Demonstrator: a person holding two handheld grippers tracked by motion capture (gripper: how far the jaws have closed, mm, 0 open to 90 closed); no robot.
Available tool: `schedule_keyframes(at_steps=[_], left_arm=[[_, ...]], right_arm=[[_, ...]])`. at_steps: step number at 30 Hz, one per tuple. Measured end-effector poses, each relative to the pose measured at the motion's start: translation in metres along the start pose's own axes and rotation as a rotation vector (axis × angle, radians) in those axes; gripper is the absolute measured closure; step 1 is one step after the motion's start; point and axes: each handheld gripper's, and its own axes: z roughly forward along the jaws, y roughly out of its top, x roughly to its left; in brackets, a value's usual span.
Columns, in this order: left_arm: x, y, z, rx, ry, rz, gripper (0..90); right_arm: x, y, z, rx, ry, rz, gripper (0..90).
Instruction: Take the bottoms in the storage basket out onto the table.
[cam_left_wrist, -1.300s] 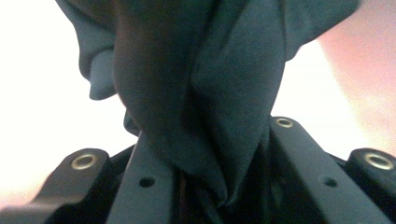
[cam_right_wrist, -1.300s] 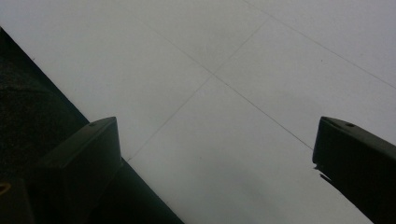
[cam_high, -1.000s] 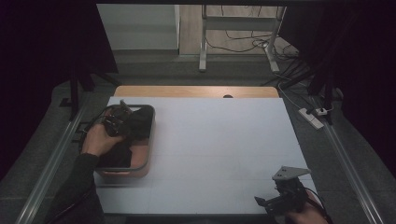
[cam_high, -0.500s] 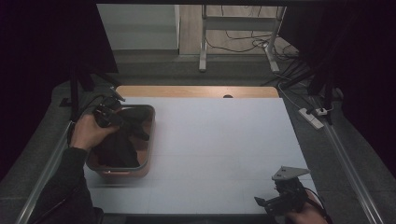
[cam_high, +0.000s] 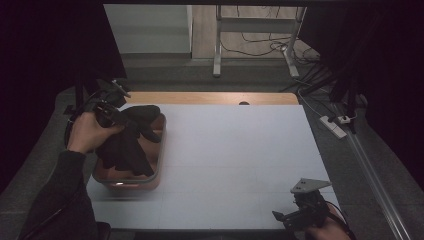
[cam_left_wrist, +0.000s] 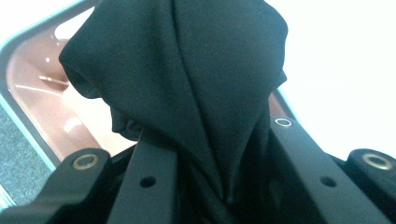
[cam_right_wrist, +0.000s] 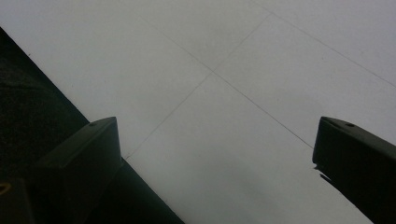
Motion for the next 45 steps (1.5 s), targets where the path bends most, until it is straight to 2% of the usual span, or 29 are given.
schedule_keyframes(at_steps=[10, 25, 39, 45], left_arm=[[-0.015, 0.014, -0.017, -0.028, -0.011, 0.042, 74.9], [-0.043, 0.04, -0.034, -0.043, 0.003, 0.11, 74.9], [-0.071, 0.063, -0.04, -0.064, -0.011, 0.182, 74.9], [-0.085, 0.073, -0.039, -0.073, -0.031, 0.216, 74.9]], right_arm=[[0.0, 0.0, 0.0, -0.003, -0.002, 0.002, 1.3], [-0.001, -0.001, -0.001, -0.014, -0.002, 0.008, 1.3], [-0.001, -0.001, -0.002, -0.018, -0.001, 0.015, 1.3], [-0.002, -0.001, -0.002, -0.02, -0.003, 0.012, 1.3]])
